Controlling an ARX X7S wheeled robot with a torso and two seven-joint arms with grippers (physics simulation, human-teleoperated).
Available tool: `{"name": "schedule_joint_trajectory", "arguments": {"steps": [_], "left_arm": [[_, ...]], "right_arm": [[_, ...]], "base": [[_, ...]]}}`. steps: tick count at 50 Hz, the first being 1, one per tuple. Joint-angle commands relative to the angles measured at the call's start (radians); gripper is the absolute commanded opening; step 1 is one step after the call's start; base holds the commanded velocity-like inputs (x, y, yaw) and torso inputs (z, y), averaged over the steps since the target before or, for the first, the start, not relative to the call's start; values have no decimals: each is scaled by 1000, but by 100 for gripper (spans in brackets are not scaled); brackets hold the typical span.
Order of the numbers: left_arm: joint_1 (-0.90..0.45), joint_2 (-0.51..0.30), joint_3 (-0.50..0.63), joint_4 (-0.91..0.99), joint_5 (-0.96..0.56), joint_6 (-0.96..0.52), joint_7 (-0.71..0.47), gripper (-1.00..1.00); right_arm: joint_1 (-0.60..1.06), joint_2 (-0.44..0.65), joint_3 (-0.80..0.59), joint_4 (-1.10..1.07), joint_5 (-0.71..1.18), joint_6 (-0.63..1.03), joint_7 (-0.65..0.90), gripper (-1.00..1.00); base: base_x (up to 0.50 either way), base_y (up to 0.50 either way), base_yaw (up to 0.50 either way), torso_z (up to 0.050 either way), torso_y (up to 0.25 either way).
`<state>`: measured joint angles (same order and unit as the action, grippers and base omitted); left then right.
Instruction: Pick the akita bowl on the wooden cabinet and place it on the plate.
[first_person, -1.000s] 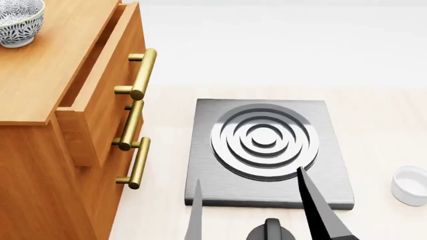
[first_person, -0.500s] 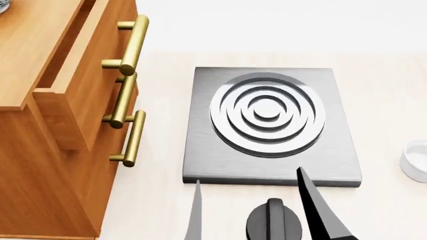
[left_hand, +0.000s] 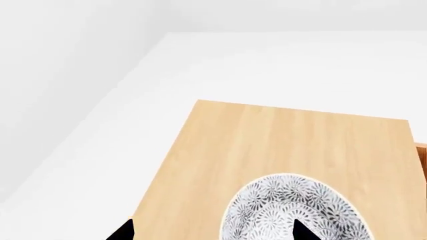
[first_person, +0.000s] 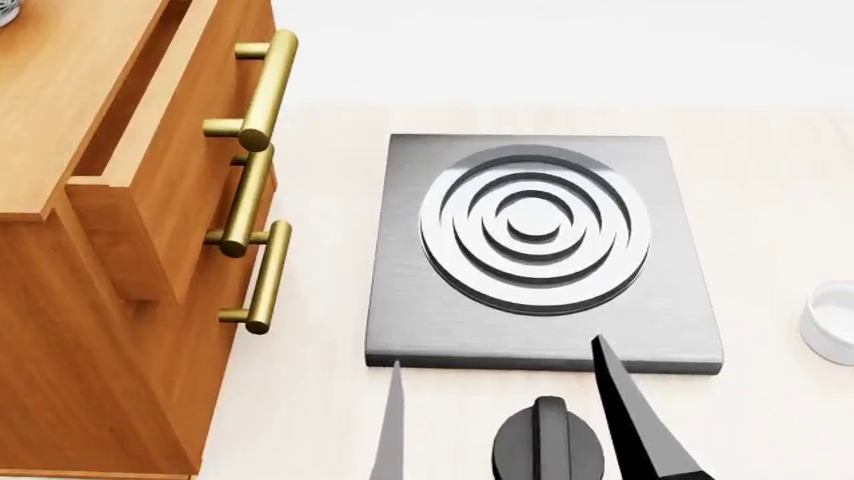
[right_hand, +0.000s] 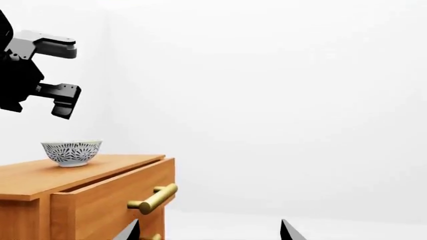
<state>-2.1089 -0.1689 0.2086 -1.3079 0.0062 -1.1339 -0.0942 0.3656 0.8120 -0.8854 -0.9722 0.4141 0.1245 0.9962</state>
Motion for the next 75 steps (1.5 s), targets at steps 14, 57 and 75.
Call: {"name": "schedule_joint_trajectory", "arguments": {"steps": [14, 57, 75], "left_arm": [[105, -31, -63, 0, -31, -18, 11, 100], [178, 11, 7, 0, 32, 118, 68, -100], [160, 49, 119, 2, 44, 236, 92, -100]], "right_arm": [[1, -2, -7, 18, 1, -12, -4, 100], [-10, -3, -8, 58, 7, -42, -11, 100], [-11, -1, -7, 53, 6, -41, -8, 100]], "base": [[0, 0, 0, 0, 0], [0, 0, 0, 0, 0], [0, 0, 0, 0, -1]]}}
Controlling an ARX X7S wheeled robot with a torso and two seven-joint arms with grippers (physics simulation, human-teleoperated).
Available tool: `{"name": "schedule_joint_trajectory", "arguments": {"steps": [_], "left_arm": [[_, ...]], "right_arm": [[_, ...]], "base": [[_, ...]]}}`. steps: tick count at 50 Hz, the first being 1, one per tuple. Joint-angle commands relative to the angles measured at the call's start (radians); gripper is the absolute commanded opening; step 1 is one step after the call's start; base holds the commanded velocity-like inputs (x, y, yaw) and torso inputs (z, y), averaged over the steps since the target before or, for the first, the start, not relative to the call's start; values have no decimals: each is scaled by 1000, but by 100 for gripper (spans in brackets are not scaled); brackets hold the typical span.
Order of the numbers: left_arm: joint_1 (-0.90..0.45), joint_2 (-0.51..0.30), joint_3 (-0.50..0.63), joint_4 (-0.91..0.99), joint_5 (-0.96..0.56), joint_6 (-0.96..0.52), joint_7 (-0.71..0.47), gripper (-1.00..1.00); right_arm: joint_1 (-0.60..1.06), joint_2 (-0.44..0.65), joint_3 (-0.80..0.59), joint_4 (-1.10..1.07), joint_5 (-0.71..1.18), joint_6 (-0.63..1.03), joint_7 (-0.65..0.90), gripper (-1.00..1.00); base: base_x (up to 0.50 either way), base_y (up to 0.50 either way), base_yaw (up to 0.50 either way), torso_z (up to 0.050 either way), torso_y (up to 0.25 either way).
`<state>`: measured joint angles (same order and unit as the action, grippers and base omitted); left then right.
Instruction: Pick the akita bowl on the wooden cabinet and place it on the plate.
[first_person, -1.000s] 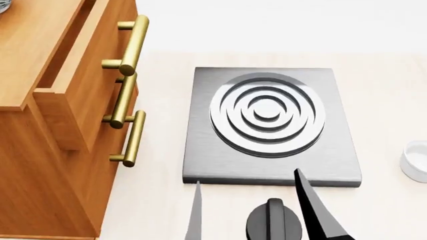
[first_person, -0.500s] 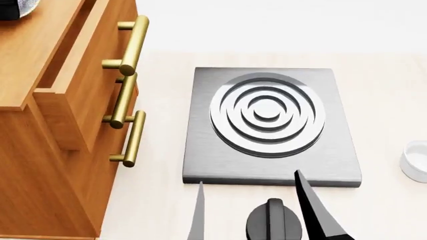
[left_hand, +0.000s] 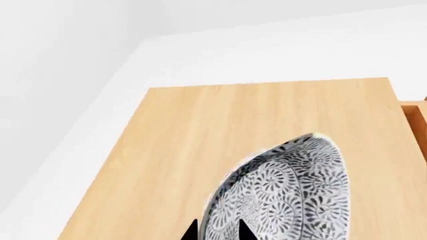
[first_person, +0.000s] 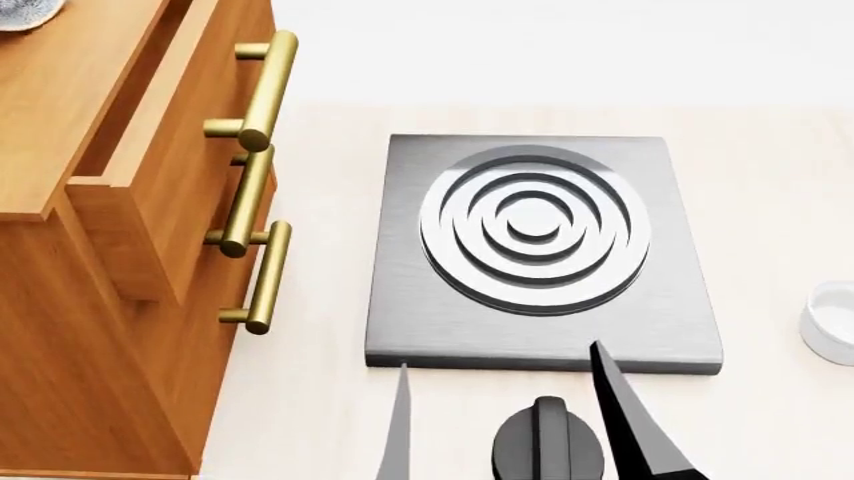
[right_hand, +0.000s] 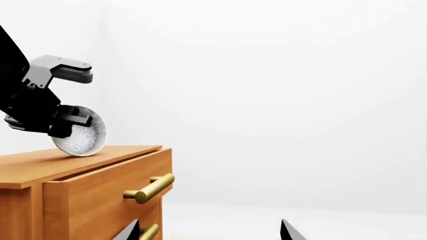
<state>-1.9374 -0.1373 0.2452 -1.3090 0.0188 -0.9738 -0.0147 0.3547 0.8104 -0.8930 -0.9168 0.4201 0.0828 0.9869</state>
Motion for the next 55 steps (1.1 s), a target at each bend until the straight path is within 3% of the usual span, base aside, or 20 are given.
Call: {"name": "schedule_joint_trajectory", "arguments": {"steps": [1, 9, 37, 55], "left_arm": [[-12, 22, 97, 3, 40, 94, 21, -100], [-12, 37, 146, 45, 61, 146, 70, -100], [126, -22, 213, 801, 37, -15, 230, -100], [185, -28, 256, 1069, 2, -100, 298, -100]], "right_arm": [[-1, 1, 2, -2, 1, -1, 2, 100], [2, 2, 2, -7, 1, 4, 4, 100], [4, 4, 4, -15, 1, 7, 10, 100], [10, 9, 1, -40, -5, 21, 17, 100]], "base": [[0, 0, 0, 0, 0], [0, 0, 0, 0, 0], [0, 0, 0, 0, 0], [0, 0, 0, 0, 0]]}}
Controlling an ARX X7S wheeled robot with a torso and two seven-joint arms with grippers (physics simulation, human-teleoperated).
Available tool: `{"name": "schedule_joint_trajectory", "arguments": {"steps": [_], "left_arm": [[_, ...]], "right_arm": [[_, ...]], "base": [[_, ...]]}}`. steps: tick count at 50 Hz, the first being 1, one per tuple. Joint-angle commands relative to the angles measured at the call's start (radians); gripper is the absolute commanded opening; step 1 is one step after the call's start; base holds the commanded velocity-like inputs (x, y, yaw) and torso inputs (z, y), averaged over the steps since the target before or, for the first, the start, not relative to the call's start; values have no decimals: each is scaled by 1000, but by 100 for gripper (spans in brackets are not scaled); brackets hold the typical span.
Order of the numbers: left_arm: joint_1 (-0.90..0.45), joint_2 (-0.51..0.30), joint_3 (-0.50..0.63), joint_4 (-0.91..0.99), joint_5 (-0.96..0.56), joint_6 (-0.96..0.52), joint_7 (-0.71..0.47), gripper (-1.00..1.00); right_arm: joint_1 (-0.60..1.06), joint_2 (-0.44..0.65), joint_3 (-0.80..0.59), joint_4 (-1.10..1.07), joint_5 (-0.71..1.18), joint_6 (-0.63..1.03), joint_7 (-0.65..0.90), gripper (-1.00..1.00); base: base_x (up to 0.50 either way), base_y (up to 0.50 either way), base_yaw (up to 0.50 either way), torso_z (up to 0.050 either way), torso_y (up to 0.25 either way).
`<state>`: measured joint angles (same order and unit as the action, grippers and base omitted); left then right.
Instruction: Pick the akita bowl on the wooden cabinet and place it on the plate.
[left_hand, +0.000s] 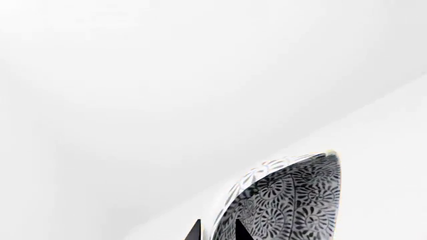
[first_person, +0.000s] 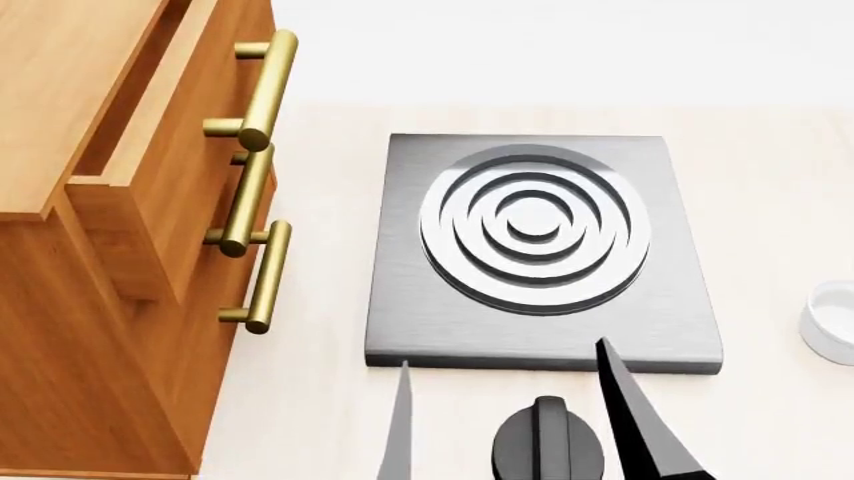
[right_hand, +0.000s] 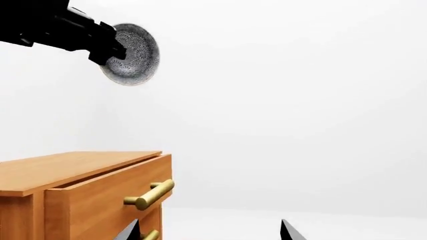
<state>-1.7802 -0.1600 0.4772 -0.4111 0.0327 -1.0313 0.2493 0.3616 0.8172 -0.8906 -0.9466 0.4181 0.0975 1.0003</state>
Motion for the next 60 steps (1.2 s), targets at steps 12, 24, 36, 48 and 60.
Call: {"name": "schedule_joint_trajectory", "arguments": {"steps": [12, 24, 36, 48, 60], "left_arm": [[70, -10, 40, 307, -36, -78, 58, -100], [85, -12, 47, 390, -51, -107, 69, -100], [128, -25, 57, 458, -59, -106, 66, -100], [155, -35, 53, 560, -83, -127, 81, -100], [189, -28, 73, 587, -90, -123, 74, -100]], "right_arm": [[16, 4, 7, -13, 32, 7, 3, 100], [56, -5, 34, 22, 95, -1, -15, 100], [93, -17, 64, 78, 144, -19, -38, 100], [129, -46, 77, 112, 170, -32, -63, 100], [165, -60, 82, 102, 186, -19, -72, 100]], "base": [[0, 0, 0, 0, 0], [0, 0, 0, 0, 0], [0, 0, 0, 0, 0], [0, 0, 0, 0, 0], [0, 0, 0, 0, 2]]}}
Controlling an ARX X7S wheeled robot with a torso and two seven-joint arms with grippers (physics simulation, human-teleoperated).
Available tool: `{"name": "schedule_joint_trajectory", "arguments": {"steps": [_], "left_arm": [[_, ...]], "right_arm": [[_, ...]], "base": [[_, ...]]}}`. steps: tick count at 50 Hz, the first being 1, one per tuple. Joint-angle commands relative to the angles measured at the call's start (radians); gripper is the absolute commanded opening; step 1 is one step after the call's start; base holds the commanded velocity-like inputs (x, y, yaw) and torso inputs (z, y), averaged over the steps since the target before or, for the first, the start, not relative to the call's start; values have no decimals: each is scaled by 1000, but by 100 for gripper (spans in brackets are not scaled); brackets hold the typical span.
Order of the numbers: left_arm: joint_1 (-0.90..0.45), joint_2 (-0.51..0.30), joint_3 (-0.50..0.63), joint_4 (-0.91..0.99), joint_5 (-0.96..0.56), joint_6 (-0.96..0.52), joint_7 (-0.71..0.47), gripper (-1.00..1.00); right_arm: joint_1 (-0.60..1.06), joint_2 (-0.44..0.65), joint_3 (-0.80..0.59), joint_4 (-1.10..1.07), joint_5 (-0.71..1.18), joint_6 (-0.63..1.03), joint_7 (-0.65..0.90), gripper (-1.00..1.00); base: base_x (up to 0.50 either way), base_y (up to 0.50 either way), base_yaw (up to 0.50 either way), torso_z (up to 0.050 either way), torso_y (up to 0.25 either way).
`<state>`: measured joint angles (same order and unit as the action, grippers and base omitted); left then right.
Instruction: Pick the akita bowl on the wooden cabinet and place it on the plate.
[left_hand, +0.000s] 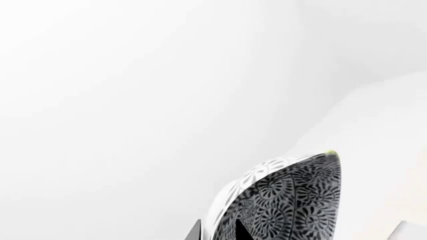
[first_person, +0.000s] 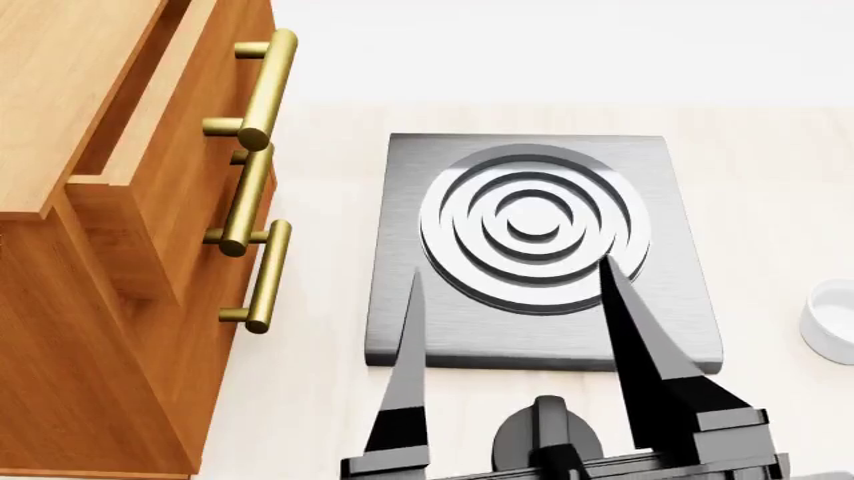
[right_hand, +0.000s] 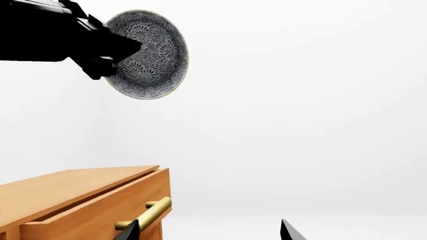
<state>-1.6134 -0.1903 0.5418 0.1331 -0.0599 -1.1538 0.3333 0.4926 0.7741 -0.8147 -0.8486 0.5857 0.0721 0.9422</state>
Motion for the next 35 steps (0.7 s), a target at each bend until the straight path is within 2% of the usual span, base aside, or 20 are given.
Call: {"name": "schedule_joint_trajectory", "arguments": {"steps": [1, 20, 35], "left_arm": [[25, 3, 10, 45, 3, 1, -12, -100], [99, 0, 12, 164, -32, -14, -7, -100], [139, -36, -34, 97, -61, 64, 18, -100]], "right_arm": [[35, -18, 6, 5, 19, 6, -15, 100], [34, -32, -10, 2, 14, 9, -25, 100], [33, -26, -7, -3, 15, 10, -22, 100]], "base": [[0, 0, 0, 0, 0], [0, 0, 0, 0, 0], [0, 0, 0, 0, 0]]}}
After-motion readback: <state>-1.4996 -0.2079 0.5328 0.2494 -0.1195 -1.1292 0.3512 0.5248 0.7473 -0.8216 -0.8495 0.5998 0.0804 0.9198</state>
